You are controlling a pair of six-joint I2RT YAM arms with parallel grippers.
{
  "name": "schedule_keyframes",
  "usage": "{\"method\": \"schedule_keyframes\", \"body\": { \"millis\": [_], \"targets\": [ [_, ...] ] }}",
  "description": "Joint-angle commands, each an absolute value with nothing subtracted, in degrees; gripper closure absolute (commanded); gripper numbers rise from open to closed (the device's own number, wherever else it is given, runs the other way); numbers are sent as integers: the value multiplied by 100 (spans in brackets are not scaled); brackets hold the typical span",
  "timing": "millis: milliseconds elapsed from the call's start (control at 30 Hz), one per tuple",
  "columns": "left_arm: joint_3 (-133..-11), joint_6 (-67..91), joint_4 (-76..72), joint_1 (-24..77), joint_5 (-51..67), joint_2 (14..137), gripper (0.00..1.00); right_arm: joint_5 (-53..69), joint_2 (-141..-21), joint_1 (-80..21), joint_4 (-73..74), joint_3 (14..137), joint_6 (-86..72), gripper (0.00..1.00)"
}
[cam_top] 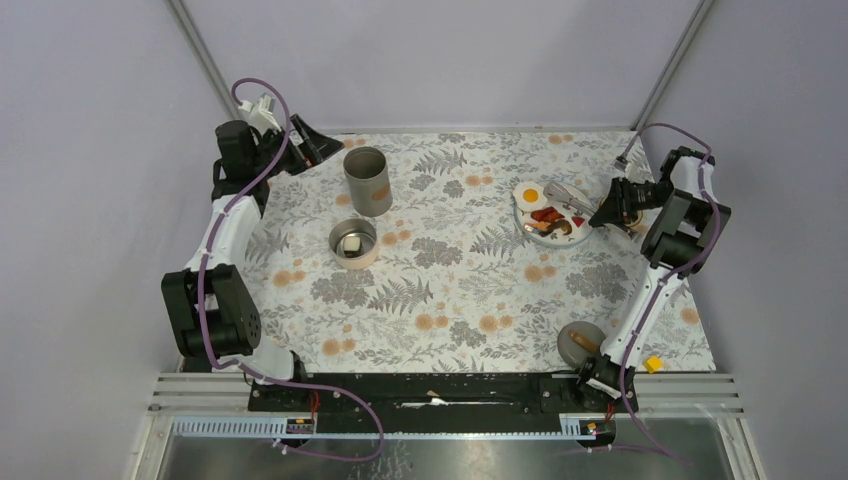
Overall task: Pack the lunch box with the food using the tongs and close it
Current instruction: Adjust the fake food on the plate.
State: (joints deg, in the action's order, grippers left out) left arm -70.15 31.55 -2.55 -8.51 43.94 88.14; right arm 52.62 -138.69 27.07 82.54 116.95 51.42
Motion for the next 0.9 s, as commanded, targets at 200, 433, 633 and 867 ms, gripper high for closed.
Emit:
{"method": "schedule_keyframes", "body": {
  "millis": [200,433,633,867],
  "targets": [
    [-7217,3132,-393,-817,4454,8805,1,5605,-13379,3100,8490,12019,5124,100],
    [-7244,3164,-392,-772,4435,8870,1,5565,-13132,3342,8492,11980,5194,100],
    [-7222,3159,-400,-756,4413,8888,1,5458,-12848,3333,8499,11886,5281,100],
    [-7162,3120,-422,-756,4420,8814,1,5145,-12604,3238,8491,11678,5352,100]
  ]
}}
